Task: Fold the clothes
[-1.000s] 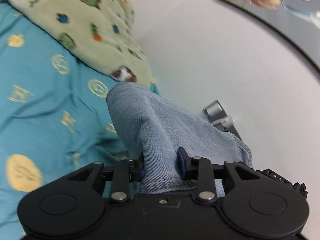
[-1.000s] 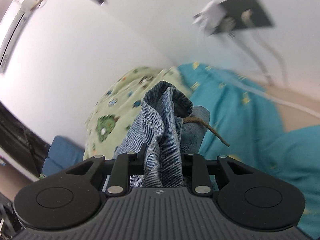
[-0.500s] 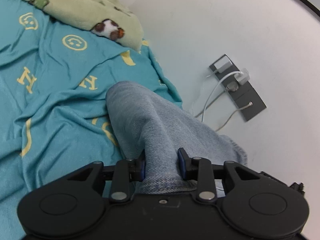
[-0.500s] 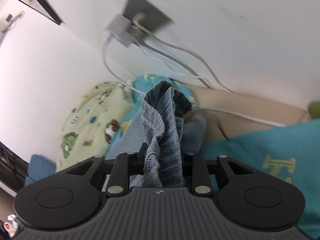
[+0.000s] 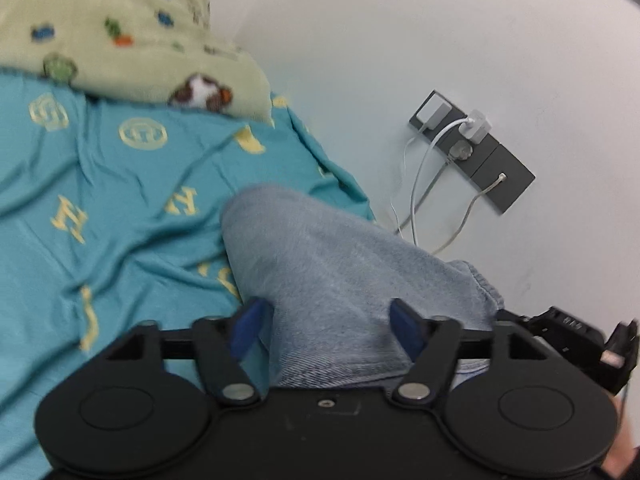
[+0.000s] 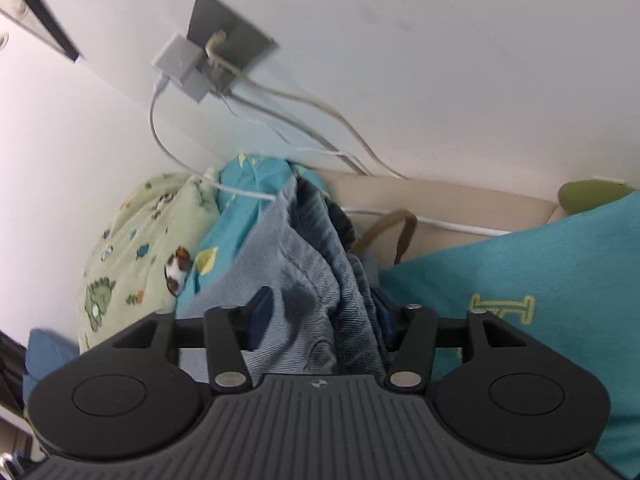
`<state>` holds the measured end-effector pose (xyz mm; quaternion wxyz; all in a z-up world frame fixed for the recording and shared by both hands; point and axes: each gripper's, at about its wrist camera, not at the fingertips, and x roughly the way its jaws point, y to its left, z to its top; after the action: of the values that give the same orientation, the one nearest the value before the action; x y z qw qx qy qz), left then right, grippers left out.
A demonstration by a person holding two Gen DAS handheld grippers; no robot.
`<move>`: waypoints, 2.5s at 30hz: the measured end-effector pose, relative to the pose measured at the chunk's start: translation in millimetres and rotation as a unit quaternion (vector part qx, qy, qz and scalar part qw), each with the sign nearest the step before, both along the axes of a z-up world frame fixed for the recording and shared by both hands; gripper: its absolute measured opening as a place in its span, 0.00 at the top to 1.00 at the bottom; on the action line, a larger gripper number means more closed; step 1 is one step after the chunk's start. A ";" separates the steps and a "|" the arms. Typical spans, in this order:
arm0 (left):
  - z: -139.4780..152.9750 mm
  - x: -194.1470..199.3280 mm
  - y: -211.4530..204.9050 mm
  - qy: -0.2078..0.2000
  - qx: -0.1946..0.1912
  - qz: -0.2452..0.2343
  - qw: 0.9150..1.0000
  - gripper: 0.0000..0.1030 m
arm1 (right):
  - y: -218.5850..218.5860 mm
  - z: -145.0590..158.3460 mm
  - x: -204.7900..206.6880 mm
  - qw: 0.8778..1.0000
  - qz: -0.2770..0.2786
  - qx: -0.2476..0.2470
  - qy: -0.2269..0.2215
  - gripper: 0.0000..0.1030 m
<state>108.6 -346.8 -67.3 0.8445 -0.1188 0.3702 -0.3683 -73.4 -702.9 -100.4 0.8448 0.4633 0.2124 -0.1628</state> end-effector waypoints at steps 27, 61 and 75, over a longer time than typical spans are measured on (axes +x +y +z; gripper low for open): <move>169.7 -70.1 199.1 -0.139 0.072 0.108 0.982 0.06 | 195.4 197.8 31.7 0.962 0.175 -0.207 -0.029 0.41; 91.1 -88.3 324.5 -0.175 0.196 0.268 0.927 0.00 | 423.2 120.8 86.1 0.887 0.330 -0.315 -0.070 0.38; 81.9 -94.9 320.7 -0.185 0.208 0.273 0.921 0.00 | 431.1 108.4 86.8 0.878 0.328 -0.343 -0.054 0.27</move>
<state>13.7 -26.1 14.6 0.9714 0.0329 0.2289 -0.0532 13.5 -271.8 8.0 0.9660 0.0563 0.2371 0.0865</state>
